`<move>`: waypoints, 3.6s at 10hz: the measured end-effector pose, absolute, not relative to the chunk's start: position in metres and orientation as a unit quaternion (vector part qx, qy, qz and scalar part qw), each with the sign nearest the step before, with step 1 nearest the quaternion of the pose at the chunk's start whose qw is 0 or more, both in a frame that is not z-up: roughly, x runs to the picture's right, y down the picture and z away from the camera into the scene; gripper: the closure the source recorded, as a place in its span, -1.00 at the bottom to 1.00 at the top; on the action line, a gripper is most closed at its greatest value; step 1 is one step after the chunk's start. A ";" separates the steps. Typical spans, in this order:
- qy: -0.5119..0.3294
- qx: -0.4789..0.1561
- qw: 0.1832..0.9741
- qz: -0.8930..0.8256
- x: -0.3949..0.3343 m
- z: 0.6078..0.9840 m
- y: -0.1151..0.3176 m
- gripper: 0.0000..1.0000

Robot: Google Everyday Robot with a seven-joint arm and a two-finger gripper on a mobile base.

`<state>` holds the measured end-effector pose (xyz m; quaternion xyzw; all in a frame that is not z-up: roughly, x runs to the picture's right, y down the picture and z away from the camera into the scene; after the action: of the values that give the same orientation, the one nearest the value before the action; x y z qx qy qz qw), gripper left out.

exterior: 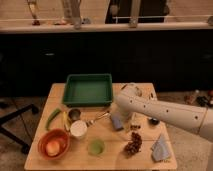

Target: Place sponge in plastic cup

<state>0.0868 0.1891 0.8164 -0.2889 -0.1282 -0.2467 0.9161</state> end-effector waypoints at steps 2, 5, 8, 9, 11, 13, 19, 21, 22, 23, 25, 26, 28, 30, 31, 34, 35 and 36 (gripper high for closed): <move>-0.133 -0.268 0.925 -0.232 0.087 0.824 0.188 -0.60; -0.135 -0.259 0.931 -0.221 0.088 0.837 0.192 -0.60; -0.136 -0.248 0.936 -0.209 0.093 0.847 0.195 -0.60; -0.138 -0.245 0.938 -0.205 0.094 0.850 0.196 -0.60; -0.142 -0.237 0.941 -0.196 0.098 0.855 0.197 -0.41; -0.148 -0.231 0.942 -0.191 0.102 0.858 0.198 -0.01; -0.159 -0.231 0.943 -0.180 0.113 0.860 0.203 1.00; -0.158 -0.234 0.942 -0.180 0.115 0.860 0.205 1.00; -0.163 -0.233 0.942 -0.179 0.117 0.861 0.207 1.00; -0.165 -0.232 0.941 -0.180 0.118 0.861 0.207 1.00; -0.165 -0.233 0.941 -0.181 0.118 0.861 0.207 1.00; -0.165 -0.233 0.941 -0.181 0.118 0.861 0.207 1.00; -0.165 -0.233 0.941 -0.181 0.118 0.861 0.207 1.00; -0.173 -0.234 0.936 -0.198 0.118 0.855 0.205 1.00; -0.184 -0.233 0.930 -0.217 0.117 0.845 0.200 1.00; -0.211 -0.228 0.913 -0.265 0.116 0.812 0.181 1.00; -0.218 -0.228 0.907 -0.279 0.115 0.807 0.179 1.00; -0.222 -0.227 0.903 -0.289 0.113 0.804 0.178 1.00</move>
<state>0.1130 0.1778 0.8035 -0.2265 -0.2225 -0.2891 0.9031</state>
